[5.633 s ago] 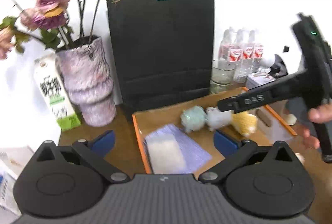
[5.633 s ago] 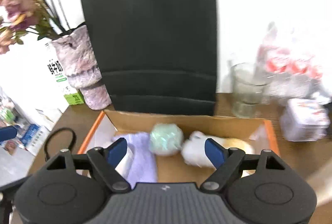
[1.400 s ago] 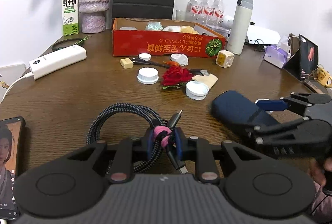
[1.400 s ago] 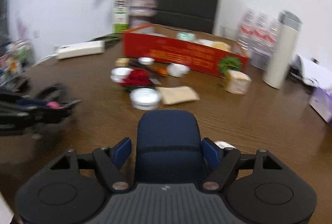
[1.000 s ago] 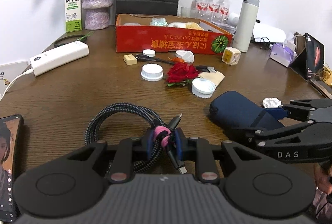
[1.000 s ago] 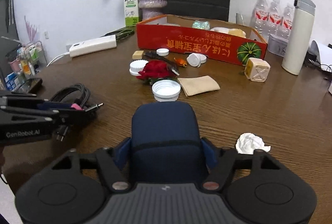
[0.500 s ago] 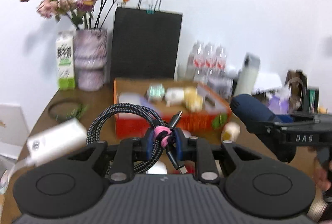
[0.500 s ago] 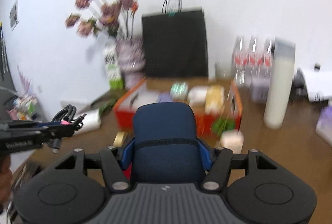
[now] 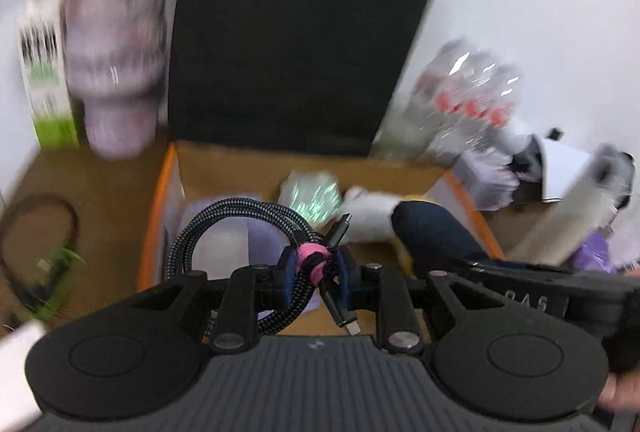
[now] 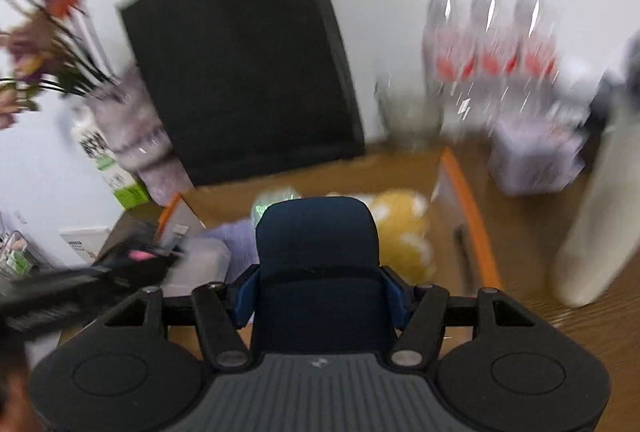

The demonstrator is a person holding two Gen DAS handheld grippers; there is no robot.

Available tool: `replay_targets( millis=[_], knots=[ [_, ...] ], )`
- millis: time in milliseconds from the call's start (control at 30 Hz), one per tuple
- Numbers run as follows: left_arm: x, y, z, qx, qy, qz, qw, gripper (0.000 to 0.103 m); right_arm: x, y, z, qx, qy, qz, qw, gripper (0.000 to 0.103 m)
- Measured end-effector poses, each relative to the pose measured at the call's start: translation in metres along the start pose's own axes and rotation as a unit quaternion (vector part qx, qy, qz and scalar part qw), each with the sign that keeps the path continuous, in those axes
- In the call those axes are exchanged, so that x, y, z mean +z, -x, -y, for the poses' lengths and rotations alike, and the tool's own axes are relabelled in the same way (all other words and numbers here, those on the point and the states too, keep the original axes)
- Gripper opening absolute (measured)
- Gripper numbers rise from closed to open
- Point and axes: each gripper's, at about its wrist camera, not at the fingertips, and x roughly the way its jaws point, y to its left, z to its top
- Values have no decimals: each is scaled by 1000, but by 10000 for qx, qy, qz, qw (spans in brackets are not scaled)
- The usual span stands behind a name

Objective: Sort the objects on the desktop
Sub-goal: 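Carry the zip case and cable into the cardboard box and release both, then grasp the crumpled white tissue with the right tool while the left tool grasps the red rose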

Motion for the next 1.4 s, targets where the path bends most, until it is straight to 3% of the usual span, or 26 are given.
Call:
replay_targets(
  millis=[100, 200, 300, 400, 500, 600, 667, 733, 800, 900, 967, 1067, 1200, 1267, 1400],
  knots=[
    [1, -37, -18, -170, 499, -390, 9979, 20, -4, -46, -6, -204, -58, -395, 9990, 61],
    [-3, -56, -23, -63, 673, -633, 9957, 23, -13, -80, -12, -542, -42, -655, 9964, 62],
    [2, -55, -30, -337, 882, -714, 9930, 41, -16, -96, -7, -710, -159, -948, 9928, 67],
    [16, -19, -26, -555, 536, -338, 9964, 55, -14, -72, -5, -407, -217, -774, 9959, 69],
    [25, 29, -9, -205, -313, -168, 9992, 62, 0, -29, -7, -311, -126, -378, 9987, 72],
    [20, 79, -2, -51, -650, -60, 9979, 77, 8, 18, -12, -364, 96, 0, 9993, 76],
    [7, 111, -4, -49, -752, 60, 9971, 81, 4, 48, -18, -359, 362, 212, 9985, 81],
    [-14, 139, -9, -31, -811, 231, 9964, 89, -12, 74, -21, -337, 626, 416, 9966, 83],
    [-47, 161, -14, 226, -811, 367, 9958, 94, -36, 96, -23, -178, 919, 582, 9939, 86],
    [-122, 181, -16, 828, -755, 708, 9912, 96, -97, 121, -24, -83, 1216, 661, 9903, 87],
    [-177, 187, -12, 865, -601, 1019, 9892, 96, -142, 134, -25, -229, 1301, 863, 9875, 87],
    [-238, 187, -6, 977, -147, 1121, 9888, 100, -193, 146, -27, -278, 1334, 1010, 9855, 87],
    [-289, 178, 1, 1368, -466, 796, 9863, 100, -243, 151, -22, -58, 1053, 785, 9913, 87],
    [-305, 183, 1, 1308, -633, 887, 9854, 100, -265, 154, -24, -323, 1111, 779, 9902, 87],
    [-318, 191, -5, 1005, -463, 829, 9904, 103, -296, 165, -29, -767, 1568, 897, 9805, 88]
  ],
)
